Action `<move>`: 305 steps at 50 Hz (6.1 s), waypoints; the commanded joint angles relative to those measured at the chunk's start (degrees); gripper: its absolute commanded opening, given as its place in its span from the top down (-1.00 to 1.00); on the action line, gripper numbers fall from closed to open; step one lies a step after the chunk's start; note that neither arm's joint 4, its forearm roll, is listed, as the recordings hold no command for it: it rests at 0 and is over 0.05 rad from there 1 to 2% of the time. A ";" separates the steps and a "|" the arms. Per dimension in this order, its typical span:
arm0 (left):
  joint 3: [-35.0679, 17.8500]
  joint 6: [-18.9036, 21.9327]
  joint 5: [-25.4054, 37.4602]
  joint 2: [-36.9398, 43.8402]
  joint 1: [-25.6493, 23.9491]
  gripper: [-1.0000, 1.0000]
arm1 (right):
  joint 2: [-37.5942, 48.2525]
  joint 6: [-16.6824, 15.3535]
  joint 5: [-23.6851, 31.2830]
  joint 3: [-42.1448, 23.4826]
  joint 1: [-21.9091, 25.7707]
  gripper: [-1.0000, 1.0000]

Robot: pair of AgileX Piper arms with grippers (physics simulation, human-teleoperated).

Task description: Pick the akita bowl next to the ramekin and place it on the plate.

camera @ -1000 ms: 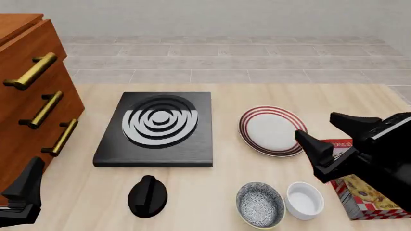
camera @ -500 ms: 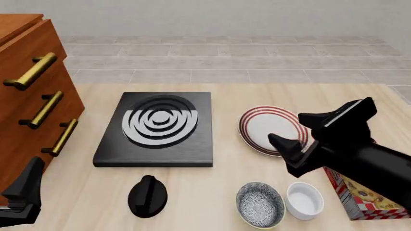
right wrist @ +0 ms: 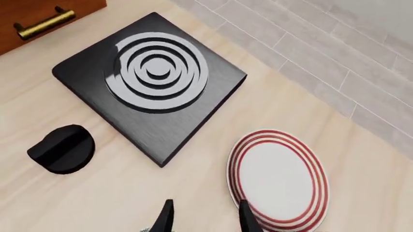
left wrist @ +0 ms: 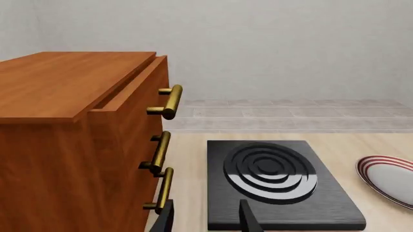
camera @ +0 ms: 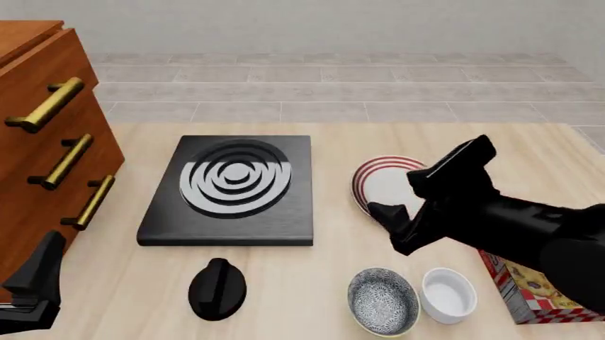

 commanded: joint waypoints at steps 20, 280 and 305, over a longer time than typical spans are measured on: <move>0.00 0.00 0.00 0.00 0.00 -1.00 | 7.56 -3.46 7.26 -5.66 2.67 -1.00; 0.00 0.00 0.00 0.00 0.00 -1.00 | 24.23 -22.35 19.02 -5.06 3.85 1.00; 0.00 0.00 0.00 0.00 0.00 -1.00 | 21.26 -22.13 21.97 -7.01 5.07 1.00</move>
